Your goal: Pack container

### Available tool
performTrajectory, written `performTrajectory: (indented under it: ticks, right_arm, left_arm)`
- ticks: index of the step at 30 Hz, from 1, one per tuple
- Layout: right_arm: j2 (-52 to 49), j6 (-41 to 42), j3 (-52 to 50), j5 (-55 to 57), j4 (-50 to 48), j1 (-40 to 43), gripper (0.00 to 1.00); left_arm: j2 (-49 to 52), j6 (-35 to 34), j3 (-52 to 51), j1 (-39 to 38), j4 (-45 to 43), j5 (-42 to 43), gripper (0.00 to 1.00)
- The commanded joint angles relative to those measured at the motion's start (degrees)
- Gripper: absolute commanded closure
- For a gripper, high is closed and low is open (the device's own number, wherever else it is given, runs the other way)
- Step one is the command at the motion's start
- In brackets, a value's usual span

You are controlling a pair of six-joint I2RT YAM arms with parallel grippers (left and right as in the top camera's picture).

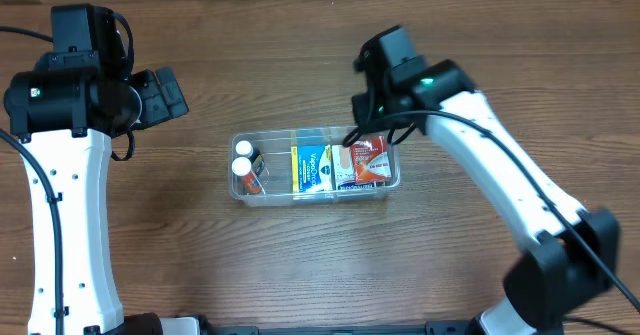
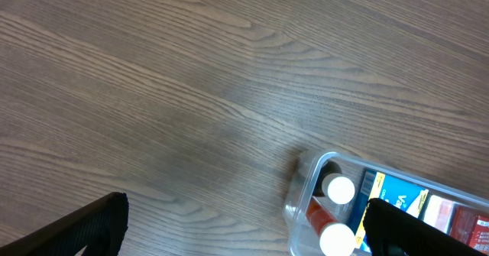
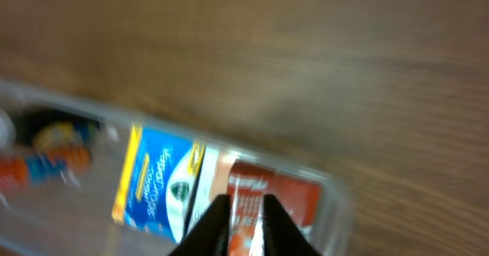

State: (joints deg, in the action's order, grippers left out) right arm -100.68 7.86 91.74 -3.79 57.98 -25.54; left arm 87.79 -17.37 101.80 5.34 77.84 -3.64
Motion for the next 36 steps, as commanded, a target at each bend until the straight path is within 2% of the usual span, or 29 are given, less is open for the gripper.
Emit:
performTrajectory:
  ticks: [1,3,4,5,8,13,17,20,25,28,32,36]
  right_arm:
    - [5.6,1.7,2.2,2.9,-3.2,5.3,0.74]
    - [5.9,1.7,2.2,2.9,-5.4,8.3,0.21]
    - [5.9,1.7,2.2,2.8,-6.3,9.5,0.05]
    - [5.8,1.7,2.2,2.7,-7.0,10.4,0.0]
    - [5.8,1.7,2.2,3.3,-10.6,13.8,0.0]
    - [5.8,0.8,2.2,3.2,-10.7,18.0,0.0]
    - [6.6,2.0,2.2,1.8,-6.5,20.0,0.0]
    - [8.8,5.0,2.0,5.1,-3.0,20.0,0.0]
    - [15.9,6.2,-1.2,6.1,-2.3,20.0,0.0]
    - [21.7,7.0,-6.5,6.3,-3.5,20.0,0.0]
    - [33.8,7.3,-21.5,6.3,-6.9,19.9,0.0]
    - [45.5,7.2,-35.3,6.3,-9.3,19.2,0.0]
  left_arm:
    - [0.3,1.2,1.1,0.2,-0.2,1.4,0.0]
    - [0.3,3.0,1.1,-0.5,-1.1,2.4,0.0]
    - [0.3,3.5,1.1,-0.9,-1.7,2.4,0.0]
    - [0.3,3.8,1.1,-1.2,-2.2,2.4,0.0]
    - [0.3,4.1,1.1,-2.2,-4.9,1.7,0.0]
    - [0.3,4.1,1.1,-2.0,-6.1,1.8,0.0]
    - [0.3,6.9,1.1,-2.0,-4.3,2.2,0.0]
    - [-1.0,6.2,1.0,-2.0,-2.4,2.1,0.0]
    - [-7.7,6.6,-2.9,-2.2,-3.9,2.4,0.0]
    - [-14.0,7.1,-9.7,-2.6,-6.9,3.6,0.0]
    - [-27.4,7.0,-25.1,-2.5,-14.1,3.7,0.0]
    - [-38.4,3.0,-35.5,-2.5,-19.1,3.4,0.0]
